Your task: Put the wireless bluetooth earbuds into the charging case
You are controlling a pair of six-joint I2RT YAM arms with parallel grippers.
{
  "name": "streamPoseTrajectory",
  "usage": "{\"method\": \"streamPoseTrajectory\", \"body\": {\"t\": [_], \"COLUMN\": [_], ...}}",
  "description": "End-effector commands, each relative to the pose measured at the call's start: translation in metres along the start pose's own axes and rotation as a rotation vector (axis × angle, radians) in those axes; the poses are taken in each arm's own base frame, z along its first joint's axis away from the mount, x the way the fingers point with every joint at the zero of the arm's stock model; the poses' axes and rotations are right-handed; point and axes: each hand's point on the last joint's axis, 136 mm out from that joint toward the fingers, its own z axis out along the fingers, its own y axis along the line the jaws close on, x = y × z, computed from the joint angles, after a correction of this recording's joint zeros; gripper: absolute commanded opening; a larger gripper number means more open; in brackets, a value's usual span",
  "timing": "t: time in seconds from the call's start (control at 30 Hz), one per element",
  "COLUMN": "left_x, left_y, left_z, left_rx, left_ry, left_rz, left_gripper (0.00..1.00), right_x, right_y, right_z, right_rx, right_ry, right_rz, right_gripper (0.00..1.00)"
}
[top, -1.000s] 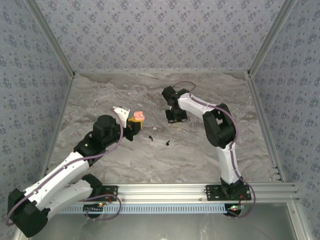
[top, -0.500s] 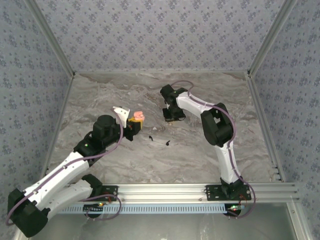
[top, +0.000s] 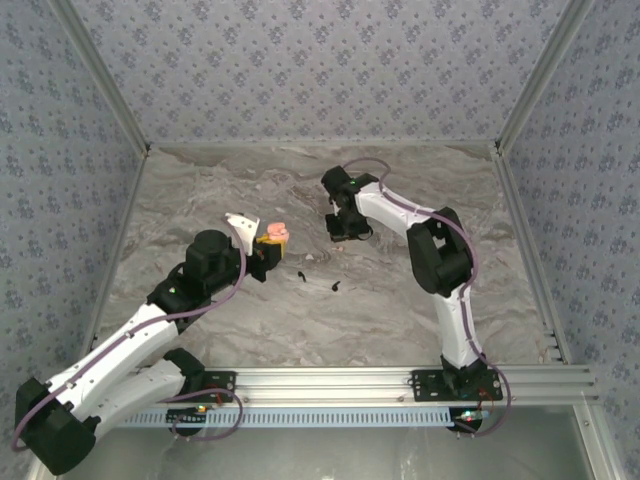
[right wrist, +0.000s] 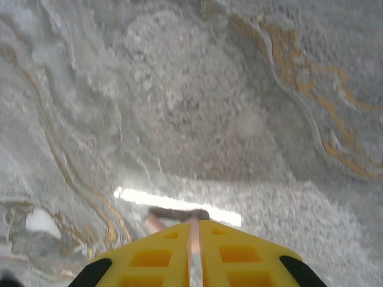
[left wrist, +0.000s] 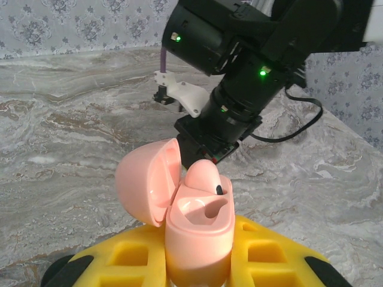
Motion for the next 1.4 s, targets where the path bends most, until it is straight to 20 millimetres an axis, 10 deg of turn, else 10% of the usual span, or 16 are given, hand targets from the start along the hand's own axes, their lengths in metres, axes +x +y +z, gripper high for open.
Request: {"method": "streamPoseTrajectory", "body": {"t": [0.0, 0.4, 1.37], "left_x": [-0.027, -0.027, -0.025], "left_y": [-0.008, -0.008, -0.008], "left_z": [-0.009, -0.009, -0.003], "left_rx": [0.023, 0.025, 0.025], "left_ry": [-0.079, -0.078, -0.066], "left_rz": [0.002, -0.001, 0.000], "left_gripper": [0.20, 0.20, 0.20], "right_x": [0.011, 0.036, 0.025], "right_y": [0.010, 0.021, -0.009], "right_z": [-0.019, -0.004, 0.029], "right_rx": [-0.061, -0.119, 0.020], "right_ry": [-0.009, 0.038, 0.030], "right_rz": [-0.037, -0.089, 0.016], "right_gripper": [0.12, 0.11, 0.09]}}
